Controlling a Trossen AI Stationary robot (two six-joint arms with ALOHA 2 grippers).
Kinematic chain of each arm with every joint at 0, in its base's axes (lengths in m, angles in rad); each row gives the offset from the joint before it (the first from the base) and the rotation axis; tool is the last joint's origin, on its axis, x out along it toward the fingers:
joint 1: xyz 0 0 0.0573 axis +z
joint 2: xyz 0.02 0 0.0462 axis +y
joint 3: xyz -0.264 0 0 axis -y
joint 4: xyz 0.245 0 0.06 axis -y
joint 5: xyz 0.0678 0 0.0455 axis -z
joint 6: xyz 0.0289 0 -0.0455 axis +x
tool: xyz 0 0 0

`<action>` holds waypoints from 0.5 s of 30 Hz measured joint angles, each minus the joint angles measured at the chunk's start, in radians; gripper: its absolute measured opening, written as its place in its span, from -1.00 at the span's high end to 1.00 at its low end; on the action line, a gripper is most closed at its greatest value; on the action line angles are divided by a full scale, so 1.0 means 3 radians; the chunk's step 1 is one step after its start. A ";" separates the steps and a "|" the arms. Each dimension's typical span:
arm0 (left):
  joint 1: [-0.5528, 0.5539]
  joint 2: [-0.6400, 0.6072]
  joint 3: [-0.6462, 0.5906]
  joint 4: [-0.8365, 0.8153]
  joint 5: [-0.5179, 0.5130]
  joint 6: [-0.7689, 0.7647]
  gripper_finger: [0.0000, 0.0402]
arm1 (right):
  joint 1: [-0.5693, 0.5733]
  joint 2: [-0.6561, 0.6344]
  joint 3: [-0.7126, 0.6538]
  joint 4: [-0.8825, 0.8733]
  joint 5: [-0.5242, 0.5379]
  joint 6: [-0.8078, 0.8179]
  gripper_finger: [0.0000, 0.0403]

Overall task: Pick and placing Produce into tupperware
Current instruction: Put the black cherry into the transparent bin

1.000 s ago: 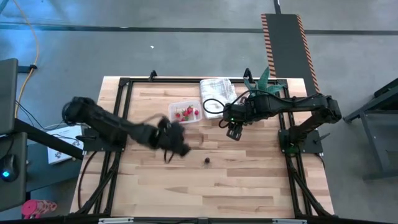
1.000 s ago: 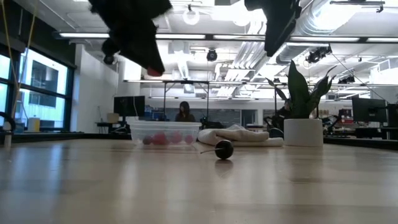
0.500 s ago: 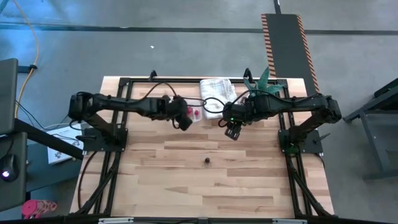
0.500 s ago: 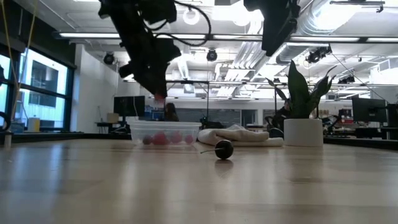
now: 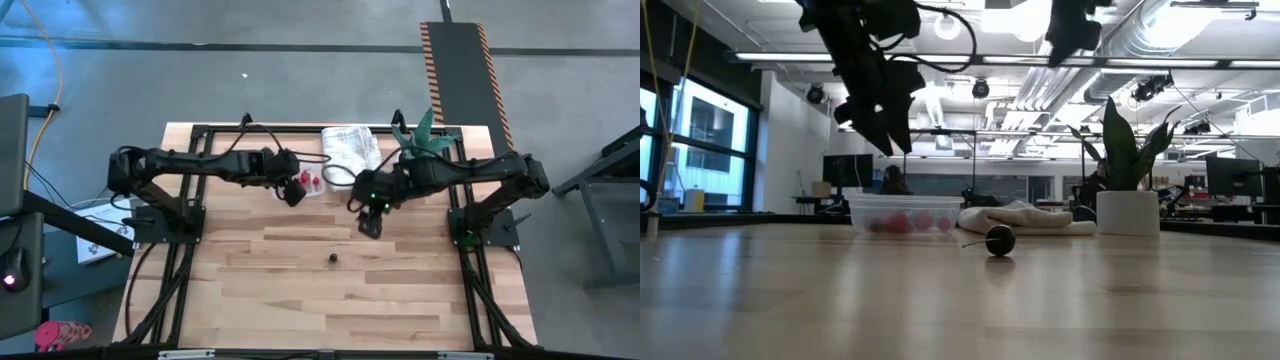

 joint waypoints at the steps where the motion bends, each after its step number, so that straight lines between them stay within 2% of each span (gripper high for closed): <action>1: 0.0000 -0.0028 0.0000 -0.0009 -0.0001 -0.0013 -0.30 | 0.0047 0.0003 0.0000 0.0094 -0.0056 -0.0017 -0.07; 3: 0.0003 -0.0110 0.0000 -0.0121 -0.0006 -0.0023 -0.33 | 0.0155 0.0034 0.0000 0.0234 -0.0073 -0.0036 -0.07; 9: -0.0002 -0.0404 0.0000 -0.0488 -0.0025 0.0016 -0.31 | 0.0490 0.0357 0.0001 0.0544 0.0201 -0.0405 -0.07; 15: -0.0001 -0.0640 0.0000 -0.0705 -0.0031 0.0124 -0.26 | 0.0593 0.0905 0.0001 0.0975 0.0096 -0.0633 -0.07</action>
